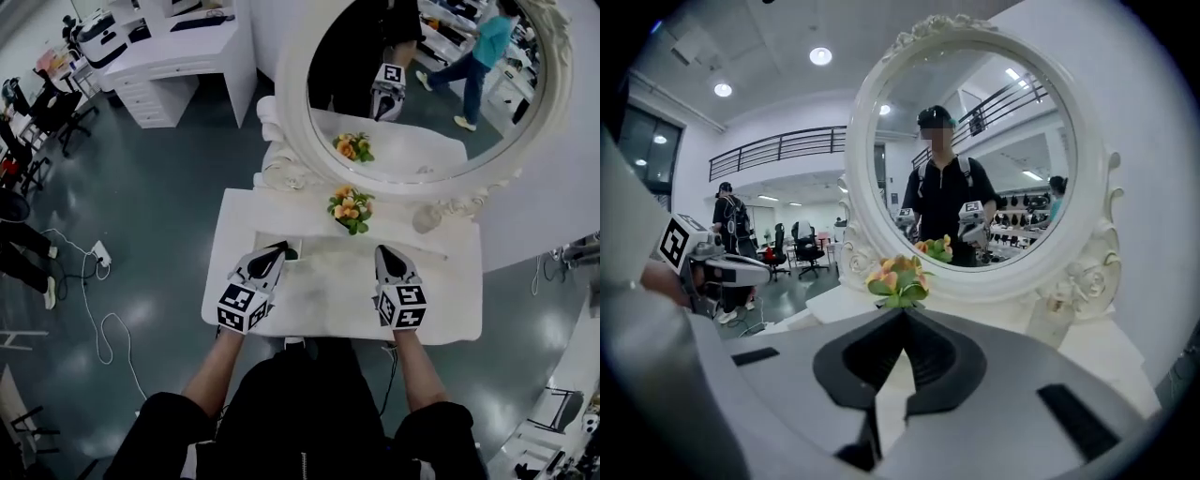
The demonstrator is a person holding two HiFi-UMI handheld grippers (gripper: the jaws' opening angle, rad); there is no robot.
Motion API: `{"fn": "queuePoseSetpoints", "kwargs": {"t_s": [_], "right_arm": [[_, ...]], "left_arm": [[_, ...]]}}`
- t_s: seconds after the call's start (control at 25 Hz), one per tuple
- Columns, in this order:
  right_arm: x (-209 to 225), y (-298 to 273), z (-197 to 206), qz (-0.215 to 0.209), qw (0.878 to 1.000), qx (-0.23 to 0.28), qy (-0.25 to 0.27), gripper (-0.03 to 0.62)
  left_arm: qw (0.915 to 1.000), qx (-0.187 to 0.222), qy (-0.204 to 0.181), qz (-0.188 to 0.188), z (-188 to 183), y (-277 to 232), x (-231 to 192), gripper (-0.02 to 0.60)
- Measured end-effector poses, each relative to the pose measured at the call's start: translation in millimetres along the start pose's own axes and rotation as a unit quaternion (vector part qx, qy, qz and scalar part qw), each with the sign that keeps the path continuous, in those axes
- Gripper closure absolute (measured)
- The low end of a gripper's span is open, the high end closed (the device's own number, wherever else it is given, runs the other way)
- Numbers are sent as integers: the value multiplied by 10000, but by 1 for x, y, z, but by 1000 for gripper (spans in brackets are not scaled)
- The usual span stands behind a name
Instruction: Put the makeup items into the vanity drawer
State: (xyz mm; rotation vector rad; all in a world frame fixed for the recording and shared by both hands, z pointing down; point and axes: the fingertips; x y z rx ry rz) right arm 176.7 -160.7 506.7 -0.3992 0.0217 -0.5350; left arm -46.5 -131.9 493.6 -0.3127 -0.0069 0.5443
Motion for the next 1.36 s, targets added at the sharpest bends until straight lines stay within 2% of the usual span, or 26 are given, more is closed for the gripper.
{"fn": "queuePoseSetpoints", "kwargs": {"t_s": [0.2, 0.4, 1.36], "right_arm": [[12, 18, -1, 330, 9991, 240, -97, 591], [14, 24, 2, 463, 9985, 254, -166, 592], [1, 30, 11, 320, 9989, 276, -186, 591]], "left_arm": [[9997, 128, -119, 169, -15, -8, 7, 560], [9994, 158, -158, 249, -20, -10, 10, 560], [9995, 170, -160, 212, -17, -3, 17, 560]]}}
Point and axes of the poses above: the fingertips, and each gripper's own axes: y backward along the fingers, x to its right, z out of its underside, and after that the axes turned 6 degrees about -z, right-handed
